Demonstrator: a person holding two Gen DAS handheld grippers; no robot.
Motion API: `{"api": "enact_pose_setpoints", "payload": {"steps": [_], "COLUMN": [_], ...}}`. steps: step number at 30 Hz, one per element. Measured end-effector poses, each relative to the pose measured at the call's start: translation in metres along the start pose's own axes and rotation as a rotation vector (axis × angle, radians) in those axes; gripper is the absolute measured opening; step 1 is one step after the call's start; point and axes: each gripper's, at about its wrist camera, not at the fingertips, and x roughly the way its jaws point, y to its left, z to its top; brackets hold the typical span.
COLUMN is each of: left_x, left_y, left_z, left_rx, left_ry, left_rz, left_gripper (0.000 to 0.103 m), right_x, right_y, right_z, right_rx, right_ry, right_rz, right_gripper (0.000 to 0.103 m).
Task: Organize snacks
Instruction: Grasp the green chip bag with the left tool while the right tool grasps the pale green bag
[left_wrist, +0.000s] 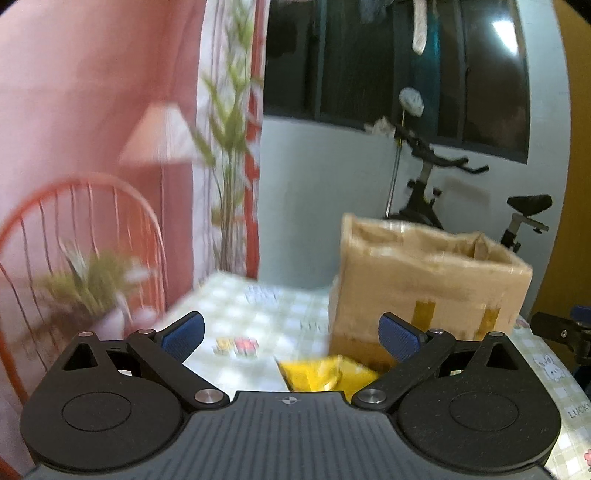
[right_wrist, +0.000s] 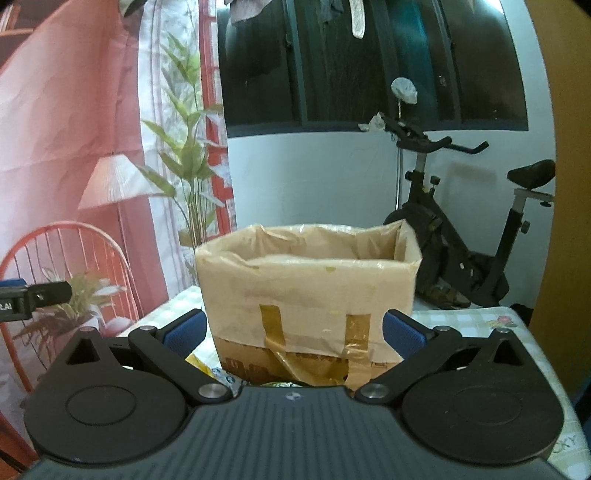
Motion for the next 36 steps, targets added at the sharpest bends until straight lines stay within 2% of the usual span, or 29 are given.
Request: {"api": "enact_pose_setpoints", "payload": {"steps": [7, 14, 17, 23, 28, 36], "left_x": [0.045, 0.079, 0.083, 0.088, 0.093, 0.096], "left_y": [-0.003, -0.018, -0.019, -0.032, -0.044, -0.04], "left_z": [-0.043, -0.078, -0.083, -0.088, -0.092, -0.105], "left_rx": [-0.011, 0.033, 0.031, 0.13, 0.215, 0.214], "left_ry": [0.141, 0.255, 0.269, 0.283, 0.275, 0.339], "left_rz": [-0.12, -0.204, -0.22, -0.217, -0.148, -0.119], "left_gripper": [0.1, 0.1, 0.1, 0.1, 0.1, 0.101], "right_x": [0.034, 0.049, 0.052, 0.06, 0.065, 0.07], "right_y": [0.004, -0.011, -0.016, -0.022, -0.022, -0.023], "right_z": [-0.027, -0.047, -0.051, -0.056, -0.059, -0.065], "right_rx": [-0.054, 0.014, 0.031, 0.053, 0.057, 0.072], "right_ry": [0.067, 0.133, 0.152, 0.172, 0.19, 0.209], "right_rz": [-0.007, -0.014, -0.02, -0.021, -0.014, -0.013], "right_gripper": [0.103, 0.103, 0.103, 0.103, 0.103, 0.103]}}
